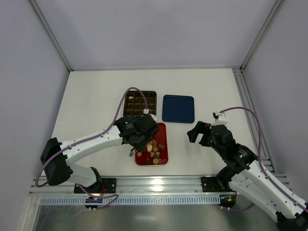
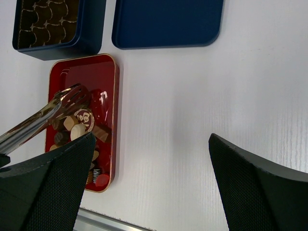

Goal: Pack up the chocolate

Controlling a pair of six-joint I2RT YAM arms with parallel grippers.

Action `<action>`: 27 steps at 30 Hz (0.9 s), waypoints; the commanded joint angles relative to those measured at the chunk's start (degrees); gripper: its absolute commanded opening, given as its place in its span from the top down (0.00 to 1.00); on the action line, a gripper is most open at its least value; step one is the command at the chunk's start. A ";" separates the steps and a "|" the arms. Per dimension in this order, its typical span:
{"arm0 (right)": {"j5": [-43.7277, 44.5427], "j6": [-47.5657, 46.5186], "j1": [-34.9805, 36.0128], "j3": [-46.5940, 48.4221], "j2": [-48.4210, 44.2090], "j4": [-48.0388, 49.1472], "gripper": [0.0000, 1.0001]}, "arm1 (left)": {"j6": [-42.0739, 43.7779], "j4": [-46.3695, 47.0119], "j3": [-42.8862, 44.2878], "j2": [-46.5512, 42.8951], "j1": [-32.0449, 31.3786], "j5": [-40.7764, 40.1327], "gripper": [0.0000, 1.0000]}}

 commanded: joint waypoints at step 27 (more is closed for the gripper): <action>0.97 -0.01 0.21 0.35 -0.08 1.56 0.00 | 0.09 -0.96 2.67 -1.32 -0.37 0.62 0.59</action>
